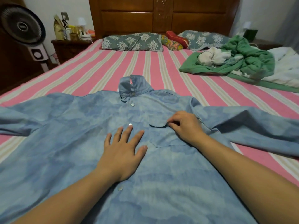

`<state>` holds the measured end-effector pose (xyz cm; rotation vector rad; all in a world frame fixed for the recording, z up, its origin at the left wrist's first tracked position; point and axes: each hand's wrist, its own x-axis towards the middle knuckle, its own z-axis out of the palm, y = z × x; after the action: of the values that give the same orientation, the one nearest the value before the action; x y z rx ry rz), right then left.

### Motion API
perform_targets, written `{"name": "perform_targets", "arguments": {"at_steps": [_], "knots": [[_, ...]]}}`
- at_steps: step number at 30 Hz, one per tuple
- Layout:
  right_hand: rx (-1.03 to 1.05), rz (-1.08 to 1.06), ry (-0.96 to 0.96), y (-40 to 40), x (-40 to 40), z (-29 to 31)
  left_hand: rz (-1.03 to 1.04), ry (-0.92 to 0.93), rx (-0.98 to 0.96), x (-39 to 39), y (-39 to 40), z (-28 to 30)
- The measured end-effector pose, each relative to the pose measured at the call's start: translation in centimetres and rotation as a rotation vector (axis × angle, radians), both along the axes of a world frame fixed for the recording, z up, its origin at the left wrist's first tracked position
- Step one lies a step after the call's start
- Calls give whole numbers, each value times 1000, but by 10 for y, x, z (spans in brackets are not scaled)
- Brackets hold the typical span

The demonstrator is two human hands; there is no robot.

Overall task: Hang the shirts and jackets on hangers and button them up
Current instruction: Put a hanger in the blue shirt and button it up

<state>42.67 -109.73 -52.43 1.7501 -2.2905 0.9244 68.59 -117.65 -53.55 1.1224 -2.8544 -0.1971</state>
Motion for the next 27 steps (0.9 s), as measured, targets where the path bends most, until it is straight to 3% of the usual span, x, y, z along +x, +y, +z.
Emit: {"name": "perform_targets", "arguments": {"at_steps": [6, 9, 12, 15, 19, 21, 23, 25, 27], "knots": [[89, 152, 116, 3, -2, -2, -11, 13, 6, 1, 0, 0], [191, 170, 130, 3, -9, -2, -9, 15, 11, 2, -2, -1], [243, 145, 260, 7, -3, -2, -9, 9, 22, 3, -1, 0], [429, 54, 404, 0, 26, 12, 0, -36, 37, 1, -3, 3], [761, 0, 302, 16, 47, 43, 109, -289, 100, -11, 7, 29], [646, -35, 137, 57, 45, 59, 141, -371, 23, -28, 32, 54], [297, -183, -109, 116, 35, 75, 0, -313, 55, -43, 76, 65], [0, -454, -309, 180, 8, 85, -159, -237, 257, -41, 124, 58], [-176, -809, -498, 250, -29, 77, -227, -317, 272, -31, 161, 44]]}}
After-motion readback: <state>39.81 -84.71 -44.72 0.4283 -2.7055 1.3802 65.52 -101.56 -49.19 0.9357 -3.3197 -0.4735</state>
